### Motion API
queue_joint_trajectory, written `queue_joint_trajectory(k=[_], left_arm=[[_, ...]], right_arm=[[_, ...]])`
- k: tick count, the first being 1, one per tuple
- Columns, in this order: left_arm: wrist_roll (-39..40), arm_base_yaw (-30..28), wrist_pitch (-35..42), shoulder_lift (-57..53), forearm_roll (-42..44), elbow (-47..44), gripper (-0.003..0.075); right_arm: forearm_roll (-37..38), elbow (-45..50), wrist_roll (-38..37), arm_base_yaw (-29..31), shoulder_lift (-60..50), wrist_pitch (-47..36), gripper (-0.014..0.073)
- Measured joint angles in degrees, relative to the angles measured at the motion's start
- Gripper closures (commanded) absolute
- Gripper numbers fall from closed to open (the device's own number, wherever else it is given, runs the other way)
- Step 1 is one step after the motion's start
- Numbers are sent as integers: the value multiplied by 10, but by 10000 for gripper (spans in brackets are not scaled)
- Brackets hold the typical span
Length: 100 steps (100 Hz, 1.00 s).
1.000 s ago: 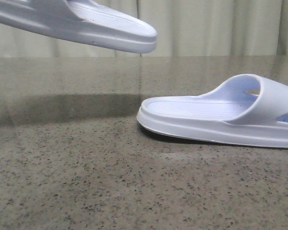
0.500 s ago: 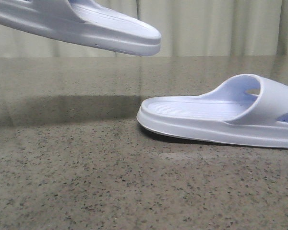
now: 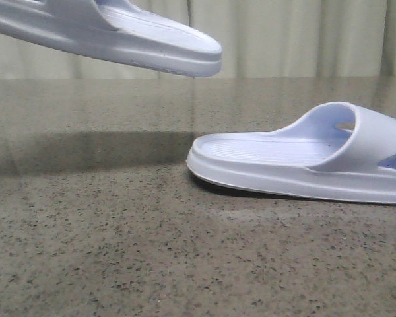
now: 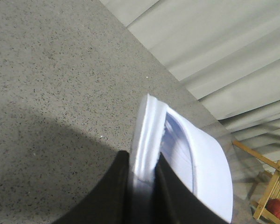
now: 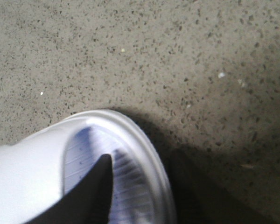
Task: Insert blue slippers together front up
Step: 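Grasp the other slipper's heel rim with the right gripper and lift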
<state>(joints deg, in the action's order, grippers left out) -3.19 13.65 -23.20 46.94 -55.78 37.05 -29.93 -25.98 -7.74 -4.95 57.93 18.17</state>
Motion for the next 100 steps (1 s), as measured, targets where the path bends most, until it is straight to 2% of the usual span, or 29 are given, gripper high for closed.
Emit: queue_joint_trajectory(k=[15, 24, 43, 83, 100], left_arm=[[0, 0, 0, 0, -5, 0, 704], [0, 0, 0, 0, -6, 0, 704], [0, 0, -1, 0, -8, 0, 704], [0, 0, 6, 0, -12, 0, 704], [0, 0, 5, 0, -12, 0, 704]], right_arm=[[-1, 0, 0, 0, 1, 1, 634], [-4, 1, 0, 0, 1, 1, 702], [-9, 1, 0, 0, 2, -27, 701], [-32, 4, -1, -1, 3, -227, 701], [-36, 3, -1, -11, -29, -268, 701]])
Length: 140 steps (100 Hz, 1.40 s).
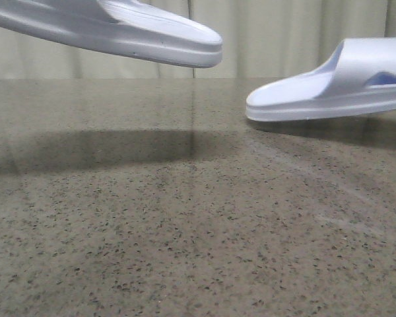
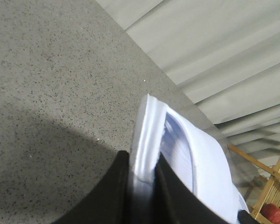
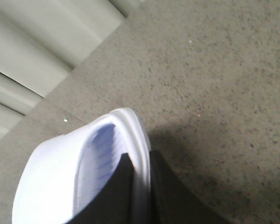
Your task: Insert blue slippers together front up
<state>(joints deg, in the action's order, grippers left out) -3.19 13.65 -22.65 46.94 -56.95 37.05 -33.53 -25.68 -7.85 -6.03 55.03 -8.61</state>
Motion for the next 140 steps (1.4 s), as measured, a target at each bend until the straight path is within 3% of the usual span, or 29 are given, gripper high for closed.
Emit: queue_joint_trajectory(k=[20, 54, 81, 140], left_arm=[[0, 0, 1, 0, 0, 0, 704], [0, 0, -35, 0, -23, 0, 704], [0, 0, -71, -6, -63, 0, 704], [-30, 0, -109, -14, -163, 0, 704]], right_arm=[[-2, -47, 0, 0, -73, 46, 701], [9, -170, -1, 0, -161, 248, 701], [17, -196, -1, -2, -168, 358, 701], [-13, -197, -1, -2, -168, 418, 701]])
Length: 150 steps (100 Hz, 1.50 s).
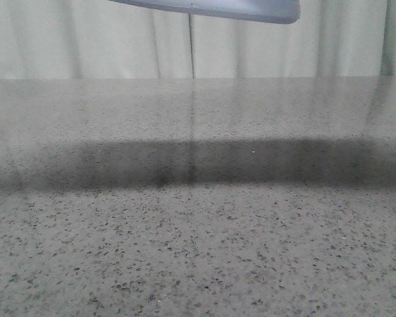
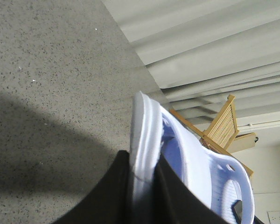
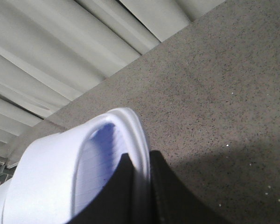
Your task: Insert blue slippers together front up
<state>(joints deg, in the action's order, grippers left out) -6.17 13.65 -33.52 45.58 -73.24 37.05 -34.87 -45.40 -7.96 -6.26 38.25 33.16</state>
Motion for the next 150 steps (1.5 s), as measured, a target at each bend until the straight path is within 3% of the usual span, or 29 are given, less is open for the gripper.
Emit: queue_joint_trajectory(k=[43, 102, 150], left_arm=[[-10, 0, -18, 0, -10, 0, 704], [-97, 0, -85, 0, -159, 0, 704], [-139, -6, -140, 0, -253, 0, 704]], right_arm=[[-79, 0, 53, 0, 0, 2, 701], [-81, 0, 80, 0, 0, 2, 701], [-140, 0, 131, 2, 0, -4, 701]])
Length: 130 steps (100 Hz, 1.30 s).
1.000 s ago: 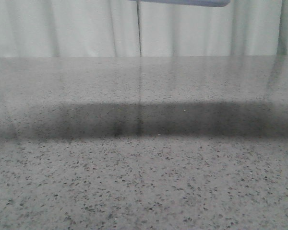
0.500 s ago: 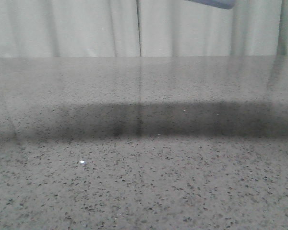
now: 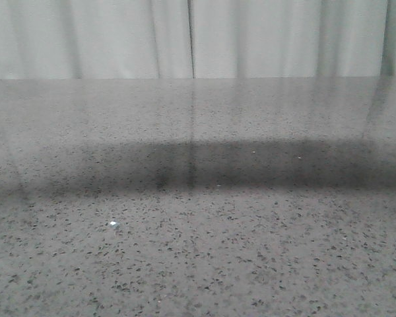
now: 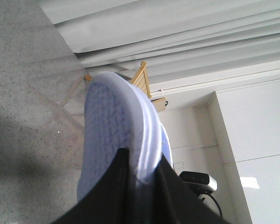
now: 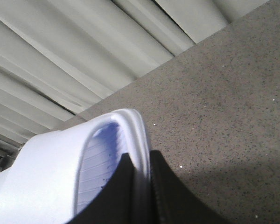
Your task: Insert blue slippers together front up
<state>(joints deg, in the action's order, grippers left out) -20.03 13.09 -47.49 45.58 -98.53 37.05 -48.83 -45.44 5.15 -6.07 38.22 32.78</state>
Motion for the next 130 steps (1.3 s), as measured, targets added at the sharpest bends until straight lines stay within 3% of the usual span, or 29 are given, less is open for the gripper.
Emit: queue_joint_trajectory(k=[61, 104, 116, 130], left_arm=[[-12, -4, -15, -1, -30, 0, 704], [-20, -4, -8, -3, -33, 0, 704], [-20, -4, 5, -3, -23, 0, 704], [-18, -4, 20, -3, -4, 0, 704]], right_arm=[[-179, -1, 176, 6, 72, 9, 701], [-177, -1, 205, 7, 74, 7, 698], [-154, -1, 205, 6, 74, -5, 634], [-133, -1, 206, 5, 74, -20, 450]])
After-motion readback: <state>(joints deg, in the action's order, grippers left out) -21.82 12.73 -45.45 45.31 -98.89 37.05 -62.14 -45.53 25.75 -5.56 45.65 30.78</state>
